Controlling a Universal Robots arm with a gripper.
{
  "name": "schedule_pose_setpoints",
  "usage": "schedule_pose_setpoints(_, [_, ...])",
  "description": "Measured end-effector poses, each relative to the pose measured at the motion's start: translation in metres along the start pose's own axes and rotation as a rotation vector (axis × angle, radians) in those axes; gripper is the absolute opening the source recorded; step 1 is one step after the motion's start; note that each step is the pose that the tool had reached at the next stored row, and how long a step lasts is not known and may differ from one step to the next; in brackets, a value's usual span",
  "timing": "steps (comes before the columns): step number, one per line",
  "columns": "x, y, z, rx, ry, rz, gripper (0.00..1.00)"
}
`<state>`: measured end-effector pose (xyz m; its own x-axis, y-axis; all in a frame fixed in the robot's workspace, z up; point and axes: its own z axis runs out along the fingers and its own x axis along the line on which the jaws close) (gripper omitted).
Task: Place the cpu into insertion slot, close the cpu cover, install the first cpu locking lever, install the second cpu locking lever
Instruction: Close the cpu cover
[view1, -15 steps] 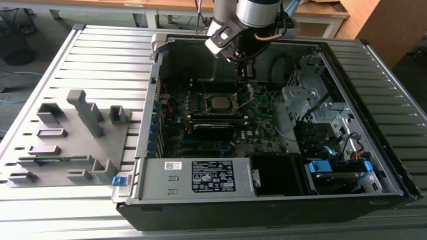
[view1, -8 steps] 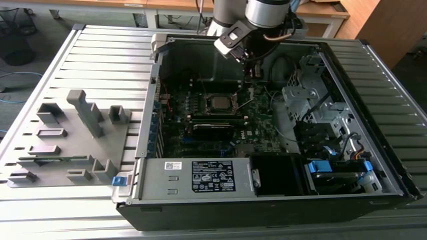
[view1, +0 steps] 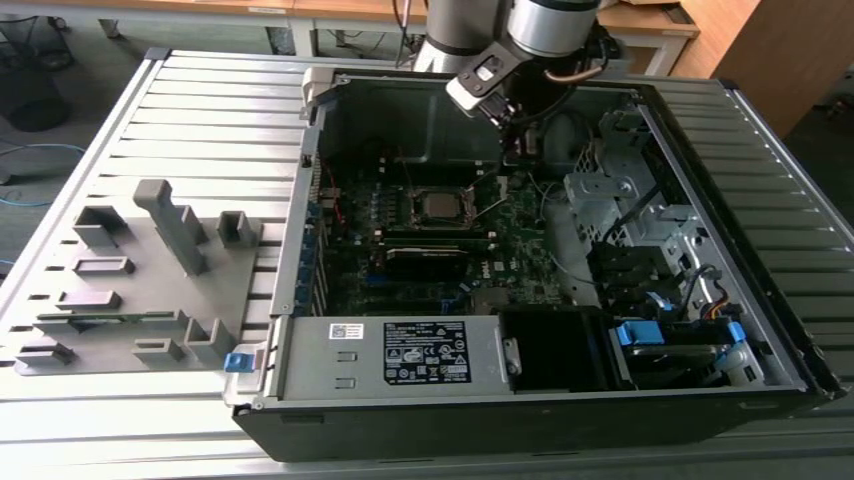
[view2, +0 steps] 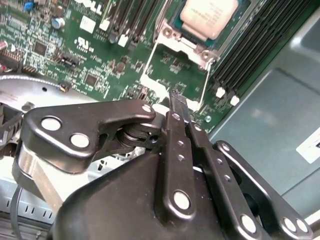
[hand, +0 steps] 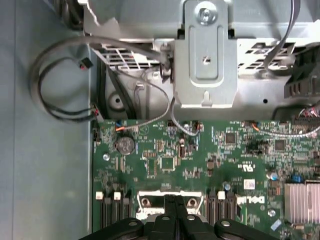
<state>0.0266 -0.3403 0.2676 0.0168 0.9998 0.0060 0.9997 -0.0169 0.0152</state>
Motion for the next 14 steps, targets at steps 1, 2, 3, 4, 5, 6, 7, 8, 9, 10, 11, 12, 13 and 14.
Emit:
schedule_pose_setpoints(1, [0.0000,0.0017,0.0000,0.0000,0.0000,0.000,0.10])
schedule_pose_setpoints(2, [0.0001,0.0034,0.0001,0.0000,0.0001,0.000,0.10])
schedule_pose_setpoints(3, [0.0001,0.0053,0.0001,0.0000,0.0000,0.000,0.10])
schedule_pose_setpoints(4, [0.0001,0.0074,0.0001,0.0000,0.0000,0.000,0.10])
schedule_pose_setpoints(5, [0.0002,0.0097,0.0001,0.0000,0.0000,0.000,0.10])
schedule_pose_setpoints(6, [0.0002,0.0119,0.0002,0.0000,0.0000,0.000,0.10])
schedule_pose_setpoints(7, [0.0002,0.0142,0.0002,0.0000,0.0000,0.000,0.10])
schedule_pose_setpoints(8, [0.0003,0.0164,0.0002,0.0000,0.0000,0.000,0.10])
schedule_pose_setpoints(9, [0.0003,0.0184,0.0003,0.0000,0.0000,0.000,0.10])
schedule_pose_setpoints(10, [0.0004,0.0202,0.0004,-0.0001,0.0001,0.000,0.10])
schedule_pose_setpoints(11, [0.0004,0.0210,0.0003,0.0000,0.0000,0.000,0.10])
schedule_pose_setpoints(12, [0.0004,0.0211,0.0003,0.0000,0.0000,0.000,0.10])
schedule_pose_setpoints(13, [0.0004,0.0211,0.0003,0.0000,-0.0001,0.000,0.10])
schedule_pose_setpoints(14, [0.0004,0.0211,0.0003,0.0000,-0.0001,0.000,0.10])
